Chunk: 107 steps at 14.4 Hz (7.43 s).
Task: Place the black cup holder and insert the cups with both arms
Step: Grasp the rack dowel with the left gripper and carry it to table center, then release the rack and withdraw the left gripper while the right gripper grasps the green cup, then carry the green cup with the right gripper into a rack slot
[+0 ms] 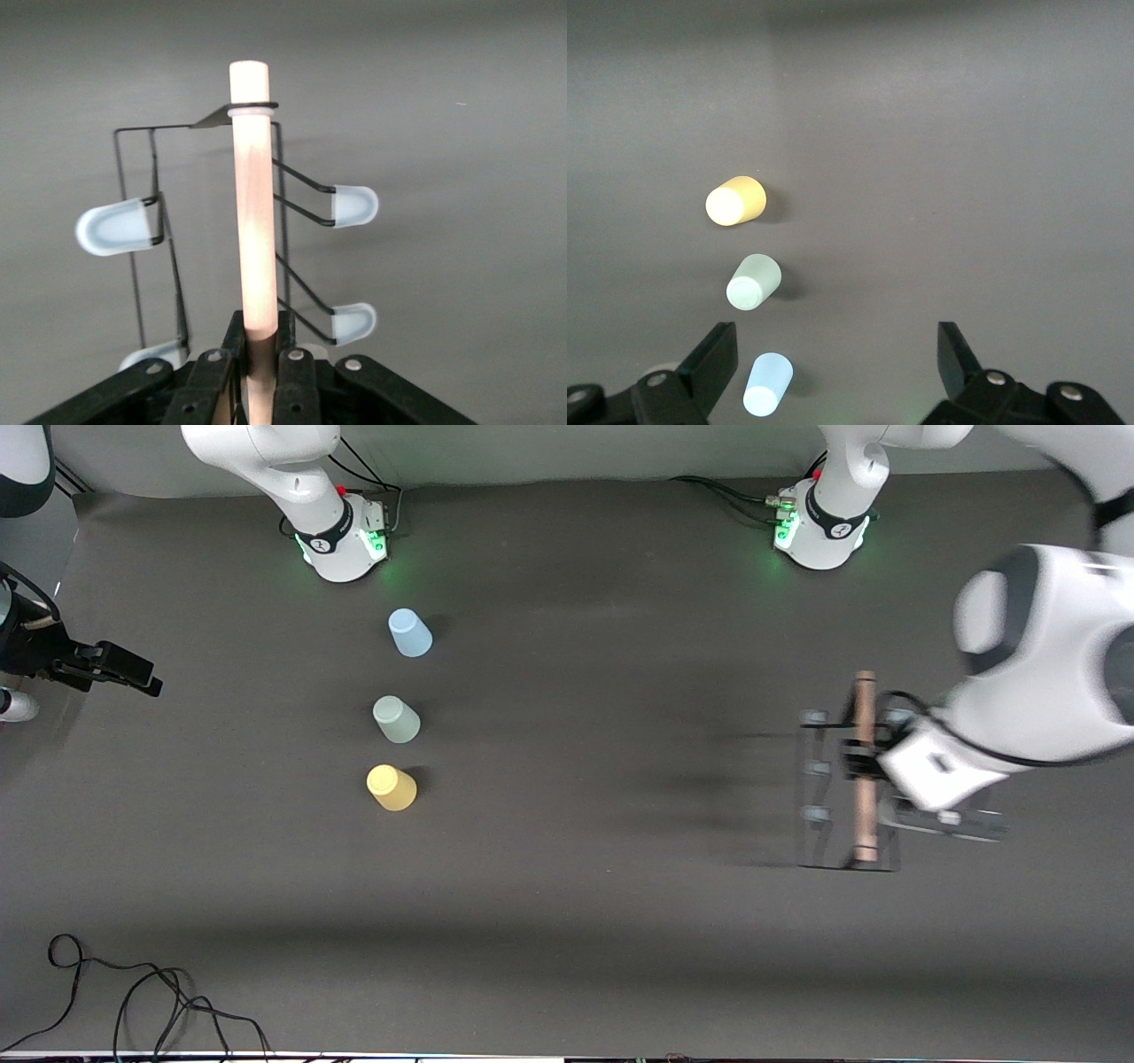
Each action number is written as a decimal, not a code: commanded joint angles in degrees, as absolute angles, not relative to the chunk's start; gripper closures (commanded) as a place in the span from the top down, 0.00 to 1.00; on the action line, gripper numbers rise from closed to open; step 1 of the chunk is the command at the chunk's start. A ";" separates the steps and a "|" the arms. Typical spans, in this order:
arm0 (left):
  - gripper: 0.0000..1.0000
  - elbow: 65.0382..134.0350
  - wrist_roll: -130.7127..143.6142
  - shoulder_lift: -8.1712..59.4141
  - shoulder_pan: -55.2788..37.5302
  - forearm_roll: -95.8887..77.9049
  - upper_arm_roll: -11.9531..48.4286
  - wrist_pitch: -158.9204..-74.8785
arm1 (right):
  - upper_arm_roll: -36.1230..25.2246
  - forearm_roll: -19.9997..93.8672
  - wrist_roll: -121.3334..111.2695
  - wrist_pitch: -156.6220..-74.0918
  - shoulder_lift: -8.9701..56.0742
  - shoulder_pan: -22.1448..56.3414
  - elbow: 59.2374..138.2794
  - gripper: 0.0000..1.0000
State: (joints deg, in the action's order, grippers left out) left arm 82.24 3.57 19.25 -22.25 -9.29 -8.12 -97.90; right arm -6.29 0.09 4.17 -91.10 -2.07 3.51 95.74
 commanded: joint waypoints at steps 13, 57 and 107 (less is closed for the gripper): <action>0.00 83.14 29.69 28.91 -45.17 -8.26 -8.79 -110.90 | -6.24 -0.53 2.90 -89.65 -2.29 3.51 95.71 1.00; 1.00 88.77 -7.01 9.06 -12.24 -0.44 -9.14 -100.11 | -5.54 4.92 34.80 -158.58 1.42 23.73 152.76 1.00; 1.00 89.91 -13.10 4.13 -1.93 1.58 -2.02 -91.67 | -5.63 4.66 81.04 -120.93 27.60 51.68 92.46 0.00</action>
